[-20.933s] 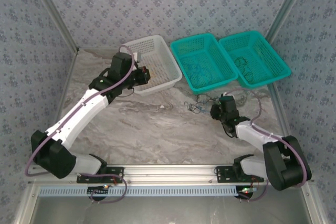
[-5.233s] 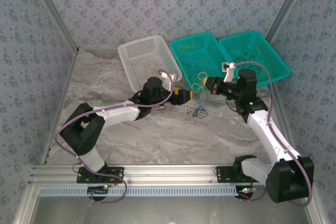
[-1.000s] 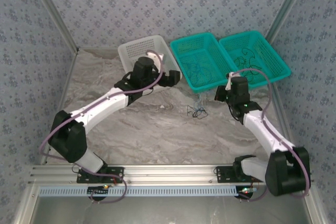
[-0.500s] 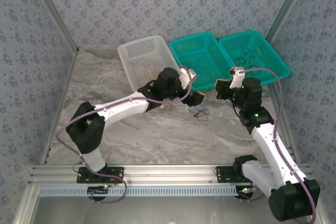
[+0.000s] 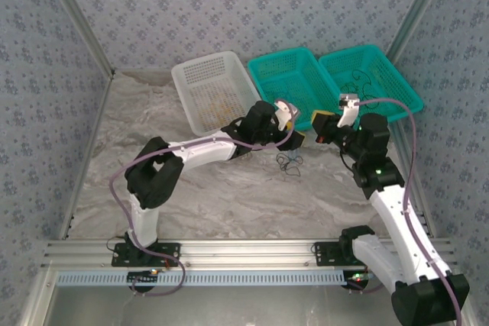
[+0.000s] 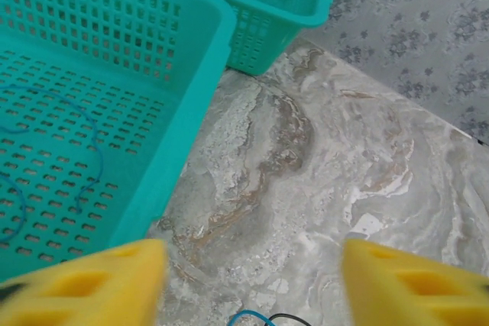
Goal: Untangle the cables
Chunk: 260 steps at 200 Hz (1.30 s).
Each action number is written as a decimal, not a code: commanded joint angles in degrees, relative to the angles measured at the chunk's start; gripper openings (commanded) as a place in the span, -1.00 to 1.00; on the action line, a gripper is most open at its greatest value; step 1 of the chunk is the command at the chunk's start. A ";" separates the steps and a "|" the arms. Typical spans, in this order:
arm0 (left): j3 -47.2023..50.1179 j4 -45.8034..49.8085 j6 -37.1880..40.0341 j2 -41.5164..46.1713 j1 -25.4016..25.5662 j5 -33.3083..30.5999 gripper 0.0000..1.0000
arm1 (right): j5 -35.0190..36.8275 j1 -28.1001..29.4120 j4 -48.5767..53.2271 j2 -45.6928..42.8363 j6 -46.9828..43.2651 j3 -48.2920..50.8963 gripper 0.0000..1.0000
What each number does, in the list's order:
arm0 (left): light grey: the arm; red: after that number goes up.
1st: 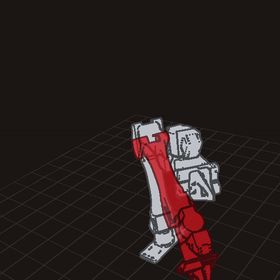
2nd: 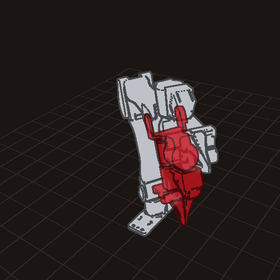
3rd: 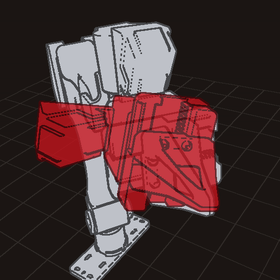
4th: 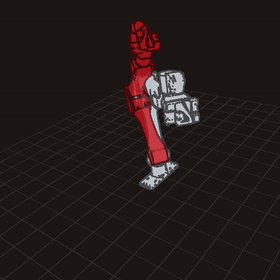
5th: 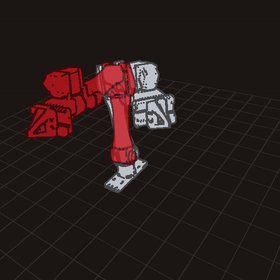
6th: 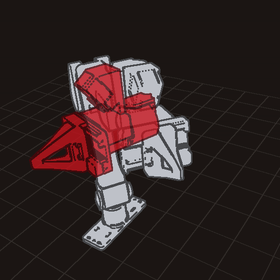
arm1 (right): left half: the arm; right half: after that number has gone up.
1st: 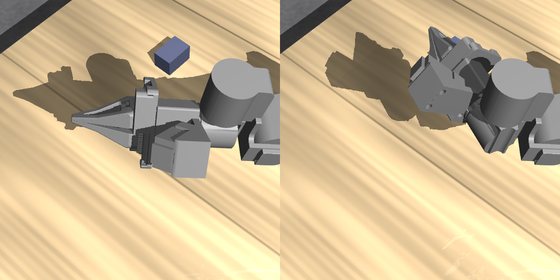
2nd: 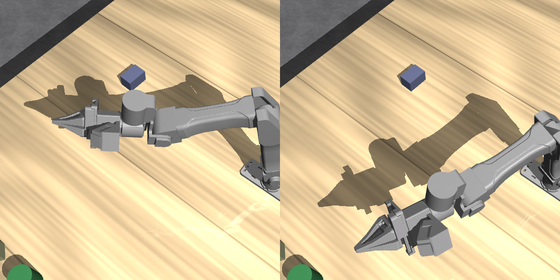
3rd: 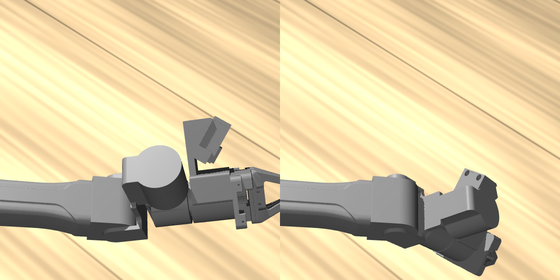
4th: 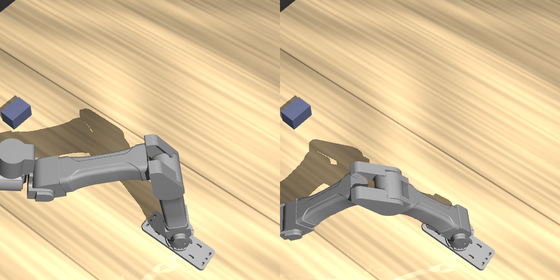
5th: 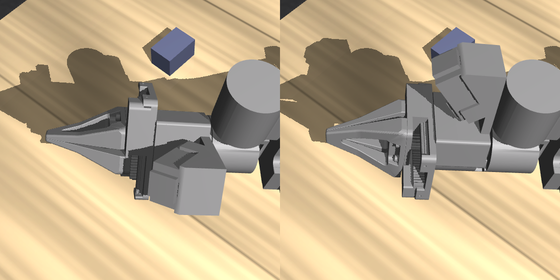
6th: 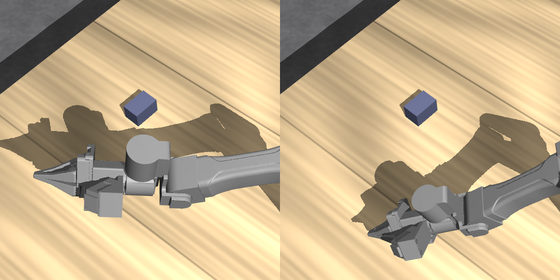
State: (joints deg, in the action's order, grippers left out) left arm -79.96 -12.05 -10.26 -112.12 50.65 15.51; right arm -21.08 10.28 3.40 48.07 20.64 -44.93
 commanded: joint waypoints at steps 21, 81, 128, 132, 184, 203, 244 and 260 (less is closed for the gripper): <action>1.70 -7.68 -5.07 3.64 -0.32 -2.76 -0.99 | 1.05 0.40 0.69 -1.56 0.78 -1.22 -1.00; -2.47 -2.46 -18.94 5.59 -3.79 0.35 -1.00 | -2.01 0.72 -4.36 -1.77 -1.63 6.06 0.42; -7.00 -4.13 -31.73 4.10 -6.70 8.61 -1.00 | -1.89 4.21 -17.25 0.92 -6.55 15.79 0.68; -7.46 -4.03 -32.00 4.02 -6.71 8.93 -1.00 | -1.48 4.75 -18.14 1.71 -7.25 15.91 0.68; -10.52 -3.13 -33.33 3.48 -6.62 11.17 -1.00 | 9.61 8.55 -29.07 12.53 -9.64 14.74 0.68; -10.43 -3.06 -33.92 3.81 -6.54 11.63 -1.00 | 12.33 8.68 -30.64 14.67 -9.83 14.04 0.69; -10.63 -2.69 -34.54 4.49 -6.04 12.50 -1.00 | 15.78 8.77 -32.04 16.87 -10.09 14.48 0.77; -10.81 -2.29 -34.39 4.54 -5.57 12.71 -1.00 | 15.37 8.74 -31.85 18.03 -10.14 14.36 0.80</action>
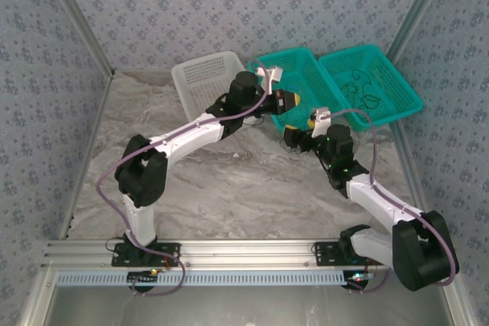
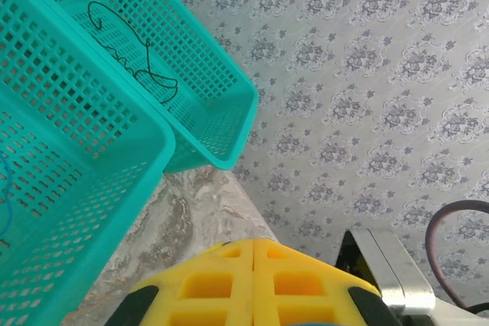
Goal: Untangle the cables
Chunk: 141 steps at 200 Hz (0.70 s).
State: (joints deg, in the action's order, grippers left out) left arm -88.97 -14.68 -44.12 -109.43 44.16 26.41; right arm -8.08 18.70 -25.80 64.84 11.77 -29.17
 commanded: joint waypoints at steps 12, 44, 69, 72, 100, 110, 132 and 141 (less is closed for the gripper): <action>-2.16 0.87 -0.28 1.78 1.27 1.88 -1.00 | 2.19 0.39 -2.86 2.02 -0.96 -1.58 0.86; -2.70 2.20 0.13 1.50 1.72 1.86 -1.00 | 4.56 0.57 -5.17 3.05 -0.82 -1.34 0.93; -2.70 2.12 -0.18 1.49 1.80 2.23 -1.00 | 4.92 0.70 -6.68 4.93 -1.87 -1.94 0.81; -2.70 2.15 -0.18 1.46 1.74 2.30 -1.00 | 4.75 0.70 -6.64 5.21 -2.03 -2.11 0.78; -2.62 2.21 -0.09 1.74 1.88 2.35 -1.00 | 6.00 1.60 -7.14 6.75 -2.78 -3.00 0.40; -2.52 2.28 -0.09 1.74 1.88 2.39 -1.00 | 6.47 1.90 -7.26 6.97 -3.44 -3.13 0.28; -2.27 2.45 0.06 2.07 1.78 2.33 -1.00 | 6.21 2.47 -4.02 7.32 -5.34 -4.63 0.11; -2.28 2.71 0.41 2.27 1.84 2.20 -1.00 | 6.26 2.64 -2.95 7.41 -5.76 -4.93 0.05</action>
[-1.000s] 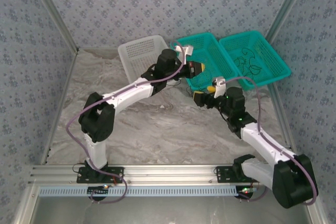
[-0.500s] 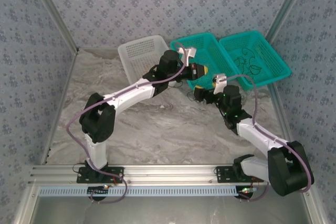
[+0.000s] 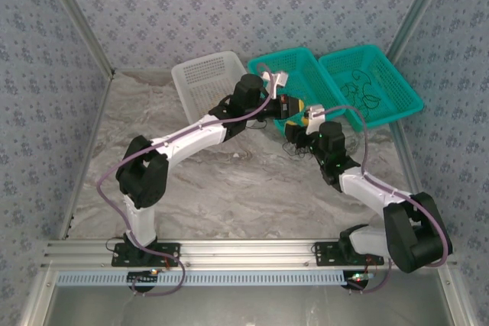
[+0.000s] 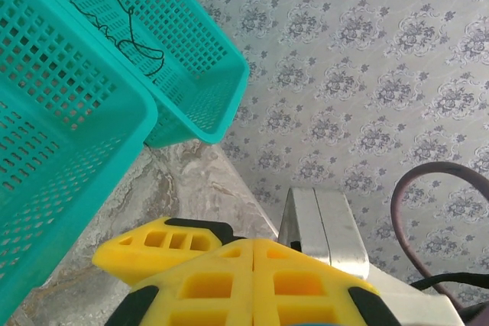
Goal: Untangle the cables
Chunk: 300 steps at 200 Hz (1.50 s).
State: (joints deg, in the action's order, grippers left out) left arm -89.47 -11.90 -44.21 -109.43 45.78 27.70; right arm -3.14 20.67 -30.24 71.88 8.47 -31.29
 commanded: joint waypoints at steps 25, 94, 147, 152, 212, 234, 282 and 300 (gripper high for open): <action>-1.65 0.43 1.18 2.72 0.14 0.25 -1.00 | 2.42 1.12 2.48 0.18 -2.64 -2.63 -0.20; -1.93 2.18 2.62 3.08 0.09 -0.88 -1.00 | 3.75 1.41 4.74 -0.89 -1.53 -1.32 -0.66; -2.59 5.20 4.64 4.19 -1.01 -3.31 -1.00 | 3.96 1.60 10.75 -2.48 -2.10 -0.05 -0.91; -2.81 5.72 4.95 4.37 -1.15 -3.75 -1.00 | 4.49 1.71 11.43 -2.66 -1.99 0.07 -0.92; -7.38 12.71 11.69 5.50 -2.15 -10.34 -1.00 | 7.19 1.64 18.13 -2.64 1.81 1.56 -0.97; -9.35 13.98 13.59 5.61 -2.37 -11.96 -1.00 | 9.15 1.58 20.65 -1.73 3.58 1.57 -0.97; -13.80 15.19 16.27 5.10 -2.98 -14.17 -1.00 | 12.43 1.57 25.03 0.85 7.06 1.69 -0.99; -15.29 16.23 17.04 4.75 -3.22 -16.16 -1.00 | 13.46 1.40 25.72 1.64 8.37 2.10 -0.98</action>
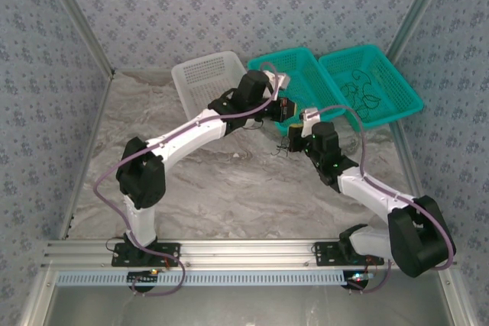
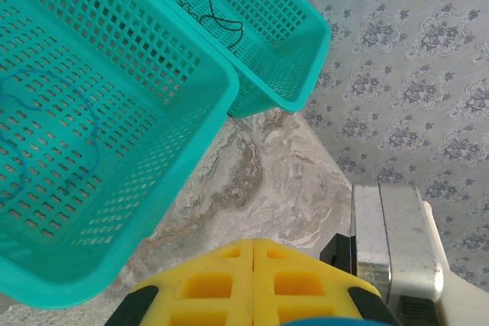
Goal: Untangle the cables
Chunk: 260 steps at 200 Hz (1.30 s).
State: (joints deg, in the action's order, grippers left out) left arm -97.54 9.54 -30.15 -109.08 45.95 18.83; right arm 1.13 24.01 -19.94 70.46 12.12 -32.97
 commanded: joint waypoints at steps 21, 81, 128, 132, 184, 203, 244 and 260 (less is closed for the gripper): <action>-8.61 -4.84 2.44 4.30 -4.20 -8.13 -1.00 | 9.79 -2.03 16.31 4.34 6.03 3.81 -0.92; -8.45 -5.16 -1.75 4.33 -6.01 -8.62 -1.00 | 6.73 -2.18 14.57 1.98 6.64 7.58 -0.65; -10.67 -4.50 -1.78 2.87 -6.07 -7.44 -1.00 | 7.93 -2.79 15.98 0.40 8.59 7.13 -0.34; -11.02 -4.40 -1.61 2.67 -6.06 -7.33 -1.00 | 7.81 -2.85 16.07 -0.02 8.73 7.13 -0.26; -16.63 -4.67 2.47 -3.36 -6.18 -7.19 -1.00 | 9.65 -4.73 22.68 -12.70 11.91 5.90 0.99; -20.56 -3.97 4.26 -7.15 -6.20 -7.83 -1.00 | 9.87 -6.04 26.22 -17.57 12.91 5.58 1.00; -30.80 0.45 5.15 -16.60 -6.19 -10.59 -1.00 | 7.18 -8.90 33.09 -22.98 12.67 4.21 1.00; -34.66 2.83 4.95 -19.86 -6.14 -11.66 -1.00 | 4.83 -9.84 34.16 -22.96 12.67 3.86 1.00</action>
State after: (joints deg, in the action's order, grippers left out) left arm -126.19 8.49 -26.44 -125.38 39.86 9.50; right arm 8.75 15.42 8.84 47.97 23.79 -27.31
